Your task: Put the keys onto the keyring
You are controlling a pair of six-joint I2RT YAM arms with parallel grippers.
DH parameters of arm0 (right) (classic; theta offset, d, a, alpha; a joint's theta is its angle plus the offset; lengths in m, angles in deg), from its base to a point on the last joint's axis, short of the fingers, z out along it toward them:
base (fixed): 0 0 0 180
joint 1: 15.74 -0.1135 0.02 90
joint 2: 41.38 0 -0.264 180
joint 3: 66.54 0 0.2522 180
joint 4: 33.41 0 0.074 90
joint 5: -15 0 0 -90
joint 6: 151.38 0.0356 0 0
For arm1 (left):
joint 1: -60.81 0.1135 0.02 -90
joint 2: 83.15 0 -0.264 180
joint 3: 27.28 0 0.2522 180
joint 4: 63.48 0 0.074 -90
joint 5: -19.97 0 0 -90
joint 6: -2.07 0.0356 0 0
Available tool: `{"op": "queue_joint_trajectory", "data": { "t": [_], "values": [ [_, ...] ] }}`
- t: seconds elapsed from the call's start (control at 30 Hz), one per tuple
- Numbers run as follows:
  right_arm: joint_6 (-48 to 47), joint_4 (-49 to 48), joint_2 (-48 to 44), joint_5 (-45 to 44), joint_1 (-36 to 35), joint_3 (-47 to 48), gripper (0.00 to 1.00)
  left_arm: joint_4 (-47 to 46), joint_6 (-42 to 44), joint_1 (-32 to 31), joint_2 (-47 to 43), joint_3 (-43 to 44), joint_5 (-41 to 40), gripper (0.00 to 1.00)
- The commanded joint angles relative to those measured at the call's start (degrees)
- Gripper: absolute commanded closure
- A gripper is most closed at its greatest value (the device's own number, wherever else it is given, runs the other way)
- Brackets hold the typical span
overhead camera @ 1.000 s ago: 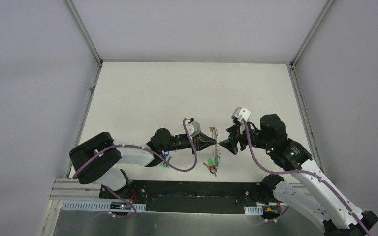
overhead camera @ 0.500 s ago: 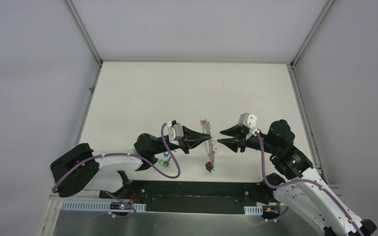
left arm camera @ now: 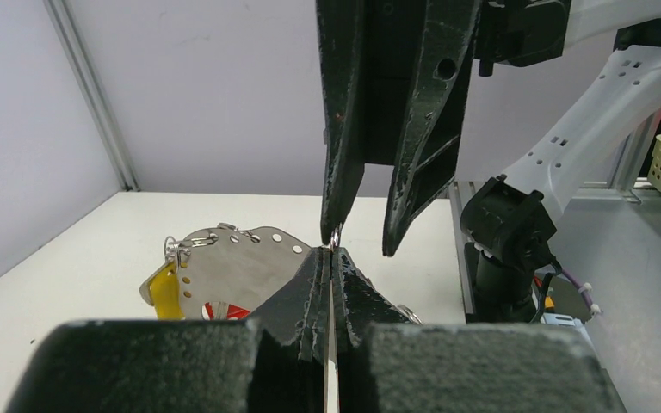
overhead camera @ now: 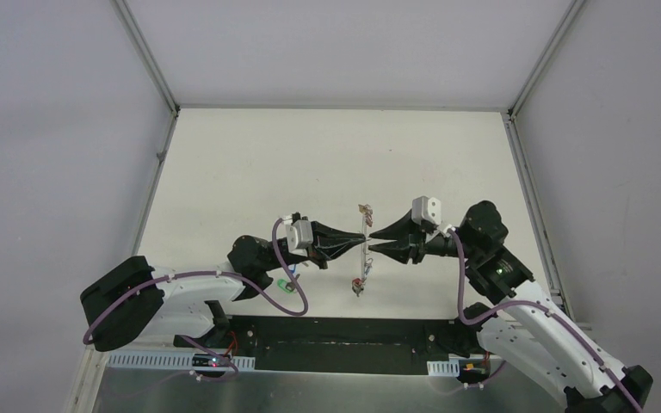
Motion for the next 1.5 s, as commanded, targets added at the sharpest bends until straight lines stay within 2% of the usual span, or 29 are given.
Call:
{"op": "queue_joint_trajectory", "data": {
  "t": [0.0,0.07,0.2,0.33,0.43,0.53,0.6,0.63,0.83,0.97,1.23,1.47],
  "values": [
    [2.1,-6.3,1.8,3.8,0.1,1.0,0.73,-5.4,0.3,0.6,-1.7,1.5,1.8,1.0],
    [1.9,-6.5,2.1,3.2,0.1,1.1,0.85,-5.4,0.3,0.6,-1.8,1.5,1.7,1.0],
    [2.0,-6.6,2.1,2.7,0.1,1.1,1.0,-5.2,0.1,0.6,-1.7,1.4,1.7,1.0],
    [2.1,-4.7,2.2,2.2,0.1,1.9,1.0,-5.1,-0.1,0.6,-1.8,1.1,1.2,1.0],
    [0.9,1.0,2.7,0.8,0.1,4.1,1.0,-3.8,-0.5,0.6,-2.5,0.6,-0.3,0.99],
    [-1.4,10.5,4.6,-0.8,0.1,8.0,1.0,0.4,-0.3,0.5,-4.4,-0.3,-0.6,0.73],
    [-3.7,16.8,6.4,-1.2,0.1,10.9,1.0,6.2,0.8,0.6,-6.9,0.0,0.3,0.63],
    [-5.0,20.1,7.4,-1.4,0.2,12.4,1.0,10.0,1.4,0.6,-8.2,0.5,1.0,0.61],
    [-11.9,38.3,14.4,-2.8,0.0,21.0,1.0,41.3,10.4,0.6,-13.9,7.3,4.7,0.56],
    [-15.6,47.8,19.2,-6.1,-0.4,26.1,1.0,51.9,13.2,0.6,-13.3,11.8,4.0,0.53],
    [-17.2,60.1,28.6,-11.0,-2.2,33.5,1.0,52.9,13.3,0.2,-5.4,17.2,8.0,0.52],
    [-16.4,60.8,31.3,-9.7,-2.9,34.5,1.0,46.8,12.9,-2.1,1.9,18.6,7.5,0.55]
  ]
}}
